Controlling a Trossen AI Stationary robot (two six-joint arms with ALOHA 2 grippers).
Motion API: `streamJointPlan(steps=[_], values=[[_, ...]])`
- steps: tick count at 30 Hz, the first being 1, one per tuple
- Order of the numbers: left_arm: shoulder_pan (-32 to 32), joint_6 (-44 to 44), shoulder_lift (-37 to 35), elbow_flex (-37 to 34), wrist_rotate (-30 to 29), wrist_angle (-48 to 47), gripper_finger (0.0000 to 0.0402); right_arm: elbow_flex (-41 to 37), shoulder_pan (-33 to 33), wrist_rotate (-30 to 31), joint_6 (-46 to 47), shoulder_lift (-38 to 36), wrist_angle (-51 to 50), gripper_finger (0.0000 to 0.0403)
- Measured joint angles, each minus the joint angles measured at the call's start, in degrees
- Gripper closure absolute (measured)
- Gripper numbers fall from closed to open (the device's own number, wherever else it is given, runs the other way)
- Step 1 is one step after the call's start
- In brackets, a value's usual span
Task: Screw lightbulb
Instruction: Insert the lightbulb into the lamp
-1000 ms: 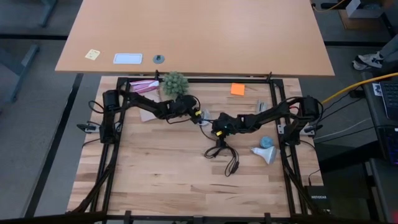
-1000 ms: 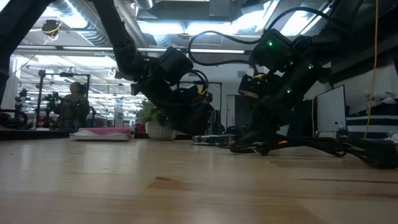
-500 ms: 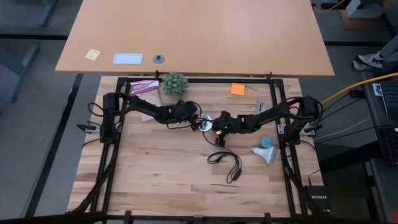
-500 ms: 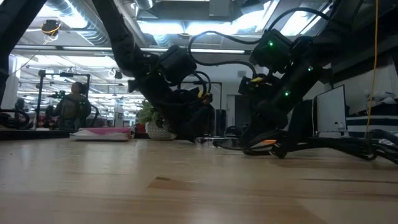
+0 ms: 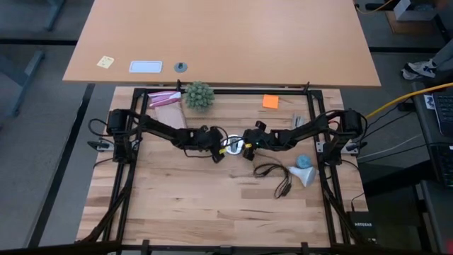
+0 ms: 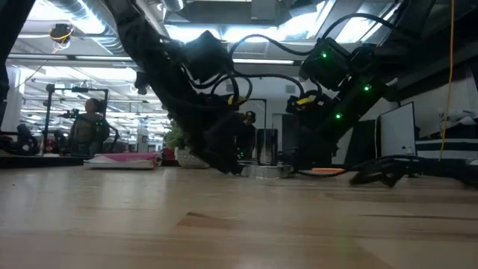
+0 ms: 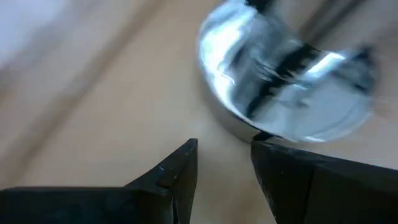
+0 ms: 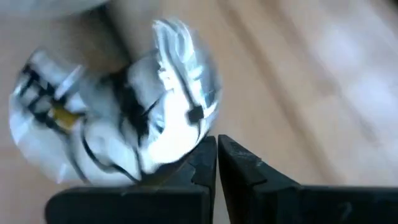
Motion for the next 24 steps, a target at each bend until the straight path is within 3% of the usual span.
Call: streamJointPlan(steps=[8, 16, 20, 24], values=[[-2.98, 4.33, -1.73, 0.11, -0.61, -1.12, 0.0259, 0.17, 0.19, 0.39, 0.20, -1.80, 0.40, 0.0379], [-3.19, 5.22, -12.92, 0.22, -1.30, -3.83, 0.0259, 0.23, 0.23, 0.08, 0.13, -13.98, -5.34, 0.0379], [-4.14, 4.97, -16.11, 0.26, -1.45, 2.89, 0.0259, 0.23, 0.23, -1.07, 0.10, -22.38, -11.57, 0.0379], [-5.53, 6.10, -15.94, 0.26, -0.24, 17.09, 0.0259, 0.26, 0.23, -3.58, 0.07, -30.77, -18.12, 0.0379]])
